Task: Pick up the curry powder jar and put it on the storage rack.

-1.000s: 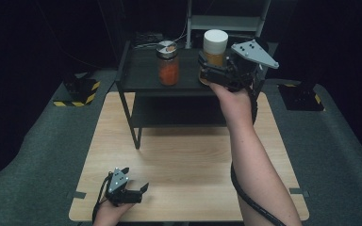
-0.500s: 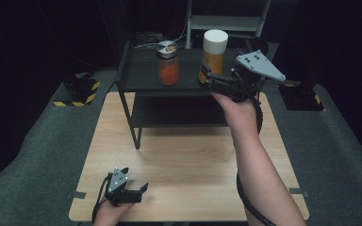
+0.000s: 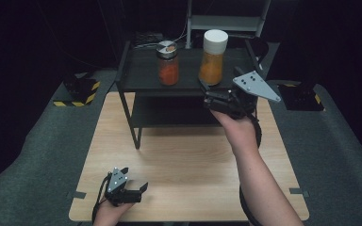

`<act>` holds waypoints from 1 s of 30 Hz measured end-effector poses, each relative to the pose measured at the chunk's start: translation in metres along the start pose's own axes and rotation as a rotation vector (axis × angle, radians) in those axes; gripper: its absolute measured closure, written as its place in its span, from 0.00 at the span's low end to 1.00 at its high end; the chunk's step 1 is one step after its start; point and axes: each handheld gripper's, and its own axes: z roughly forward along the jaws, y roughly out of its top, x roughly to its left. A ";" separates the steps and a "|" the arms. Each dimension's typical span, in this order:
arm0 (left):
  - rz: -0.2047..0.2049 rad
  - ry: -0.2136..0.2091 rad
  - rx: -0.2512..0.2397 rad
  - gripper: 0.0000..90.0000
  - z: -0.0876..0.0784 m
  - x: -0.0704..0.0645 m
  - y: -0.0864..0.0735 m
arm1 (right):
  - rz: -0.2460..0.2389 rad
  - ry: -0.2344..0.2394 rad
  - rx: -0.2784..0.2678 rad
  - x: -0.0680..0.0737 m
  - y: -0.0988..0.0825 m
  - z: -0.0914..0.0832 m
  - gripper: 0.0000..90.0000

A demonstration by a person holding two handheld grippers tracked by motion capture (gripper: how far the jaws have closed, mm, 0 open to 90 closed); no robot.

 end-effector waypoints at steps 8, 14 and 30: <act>0.007 0.000 0.003 0.01 0.000 0.000 0.001 | -0.017 0.013 0.013 -0.003 -0.016 -0.011 0.00; 0.012 -0.002 0.003 0.01 0.000 0.000 0.001 | -0.023 0.024 0.023 -0.003 -0.026 -0.021 0.00; 0.023 -0.005 0.007 0.01 0.001 -0.001 0.002 | -0.039 0.070 0.136 -0.003 -0.079 -0.046 0.00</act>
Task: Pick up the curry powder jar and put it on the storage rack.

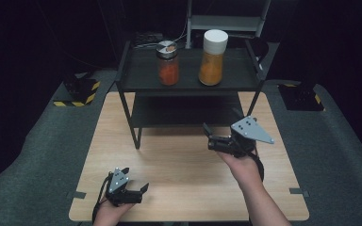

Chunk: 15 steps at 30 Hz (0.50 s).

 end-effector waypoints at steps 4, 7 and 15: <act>-0.004 0.006 -0.005 0.01 -0.001 -0.001 -0.001 | -0.012 0.013 0.030 0.001 -0.019 -0.003 0.00; 0.000 0.007 -0.012 0.01 -0.001 -0.002 -0.002 | -0.012 0.013 0.059 0.002 -0.035 -0.006 0.00; 0.001 -0.002 -0.025 0.01 -0.002 -0.001 -0.004 | -0.022 0.015 0.131 0.004 -0.083 -0.019 0.00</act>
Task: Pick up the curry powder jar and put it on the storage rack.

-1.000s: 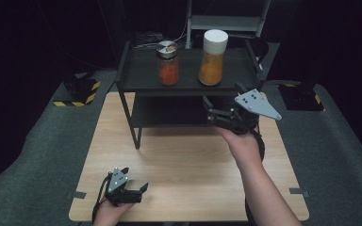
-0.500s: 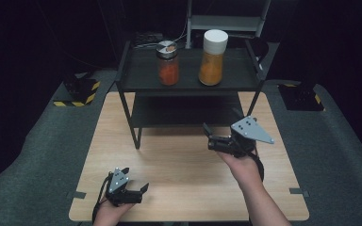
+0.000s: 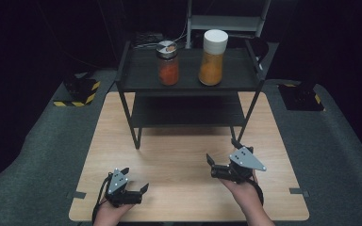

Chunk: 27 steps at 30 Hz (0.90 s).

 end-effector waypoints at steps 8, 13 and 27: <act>-0.006 -0.001 0.000 0.01 -0.001 0.001 -0.001 | 0.022 -0.008 0.064 0.000 -0.037 -0.007 0.00; -0.011 0.000 -0.013 0.01 -0.003 0.003 -0.003 | 0.041 -0.016 0.105 0.000 -0.053 -0.009 0.00; -0.007 0.005 0.010 0.01 -0.003 0.002 0.000 | 0.026 -0.071 0.181 0.005 -0.074 -0.020 0.00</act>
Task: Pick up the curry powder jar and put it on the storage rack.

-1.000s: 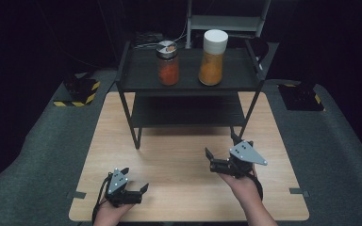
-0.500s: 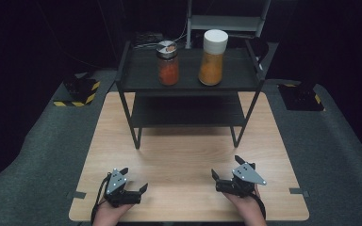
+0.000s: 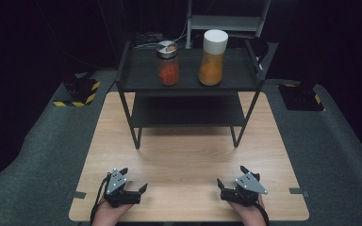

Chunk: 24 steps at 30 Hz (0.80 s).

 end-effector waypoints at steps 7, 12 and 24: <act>0.032 0.016 0.022 0.01 0.001 -0.005 0.003 | 0.005 -0.007 0.024 -0.004 0.000 -0.006 0.00; 0.078 0.032 0.056 0.01 0.003 -0.012 0.009 | -0.001 -0.021 0.014 -0.003 -0.004 -0.011 0.00; 0.112 0.042 0.097 0.01 0.008 -0.017 0.015 | -0.022 -0.016 0.032 -0.001 -0.001 -0.012 0.00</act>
